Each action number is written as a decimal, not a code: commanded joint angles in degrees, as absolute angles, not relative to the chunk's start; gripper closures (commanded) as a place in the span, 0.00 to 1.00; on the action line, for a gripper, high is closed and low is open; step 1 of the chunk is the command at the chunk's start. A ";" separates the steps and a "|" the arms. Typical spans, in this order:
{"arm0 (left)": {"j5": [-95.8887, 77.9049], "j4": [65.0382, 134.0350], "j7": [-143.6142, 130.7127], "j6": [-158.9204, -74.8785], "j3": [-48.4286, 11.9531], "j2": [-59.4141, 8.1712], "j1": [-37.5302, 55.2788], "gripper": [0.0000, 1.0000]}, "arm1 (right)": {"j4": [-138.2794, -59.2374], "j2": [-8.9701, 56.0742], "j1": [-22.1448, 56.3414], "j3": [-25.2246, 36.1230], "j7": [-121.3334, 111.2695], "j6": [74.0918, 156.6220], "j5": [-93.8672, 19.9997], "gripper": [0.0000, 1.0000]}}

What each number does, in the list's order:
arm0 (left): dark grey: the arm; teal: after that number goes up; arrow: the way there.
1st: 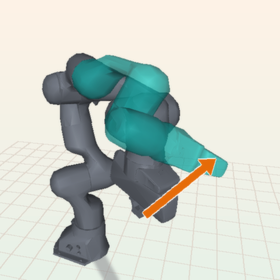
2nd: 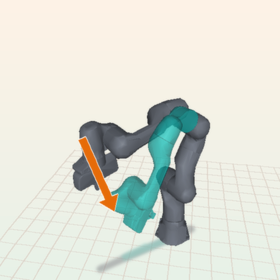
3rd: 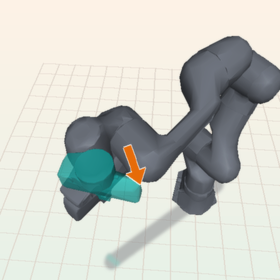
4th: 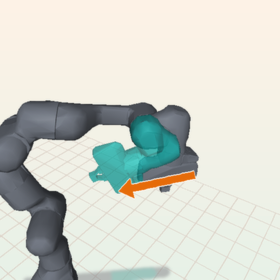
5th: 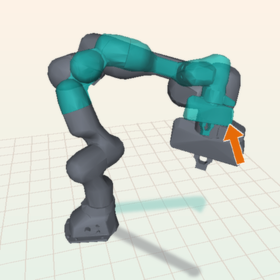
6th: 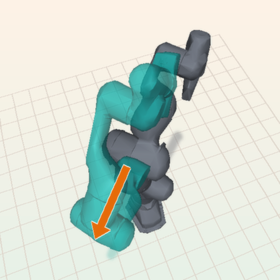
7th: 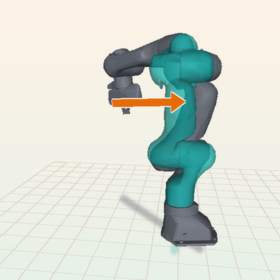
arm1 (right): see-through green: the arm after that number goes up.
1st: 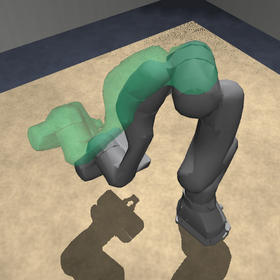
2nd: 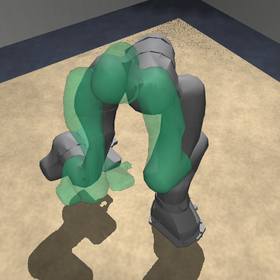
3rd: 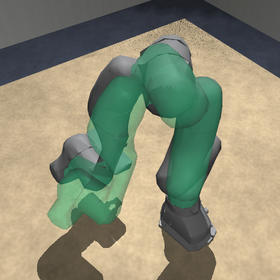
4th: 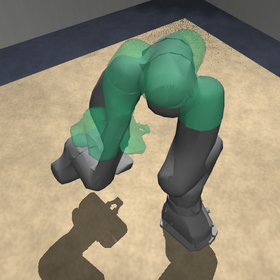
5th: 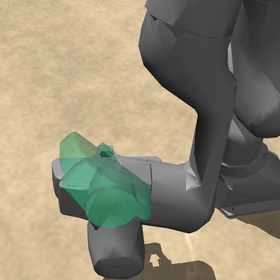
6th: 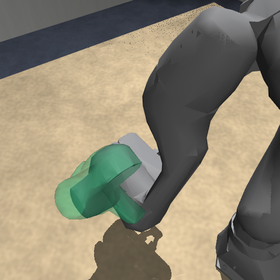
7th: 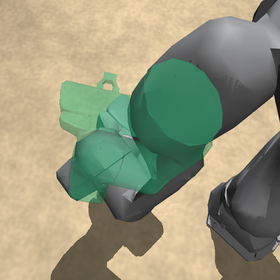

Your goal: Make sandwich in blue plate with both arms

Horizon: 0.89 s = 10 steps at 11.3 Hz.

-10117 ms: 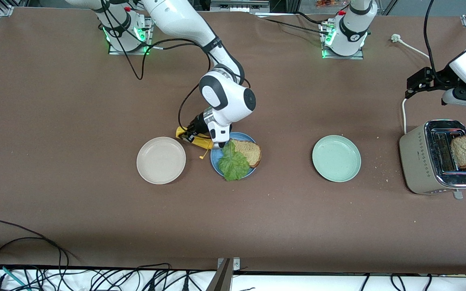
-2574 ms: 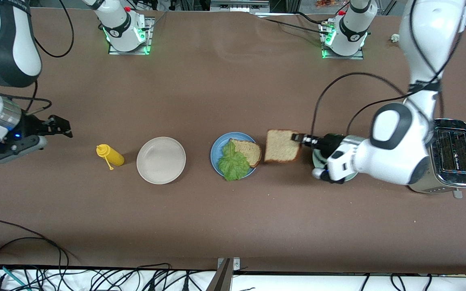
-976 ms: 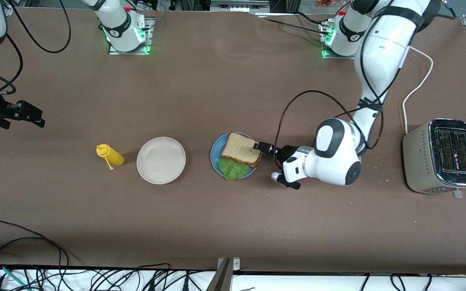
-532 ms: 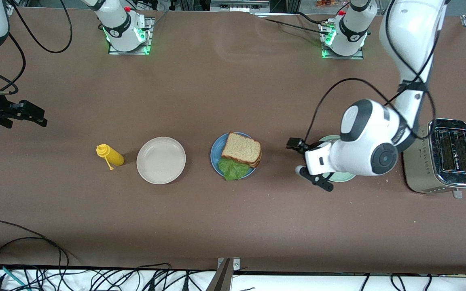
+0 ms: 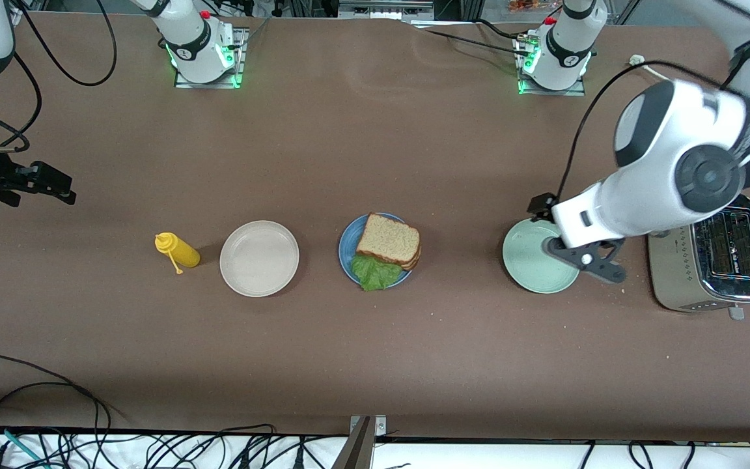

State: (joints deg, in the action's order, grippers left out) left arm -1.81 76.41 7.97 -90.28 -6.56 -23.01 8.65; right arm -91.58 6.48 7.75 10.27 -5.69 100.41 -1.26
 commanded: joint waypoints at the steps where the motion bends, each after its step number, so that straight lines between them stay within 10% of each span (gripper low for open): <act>1: 0.00 88.73 6.50 -90.88 -3.34 -8.57 7.84 0.00 | -90.44 6.59 8.00 10.28 -4.83 98.88 -1.41 0.00; 4: 0.17 98.51 2.58 -93.15 -8.86 3.49 0.55 0.00 | -90.44 6.59 8.52 10.11 -5.10 98.79 -0.10 0.00; 10: -0.79 94.41 1.41 -87.21 -6.68 1.33 0.27 0.00 | -90.26 6.50 10.02 10.20 -4.92 98.88 1.06 0.00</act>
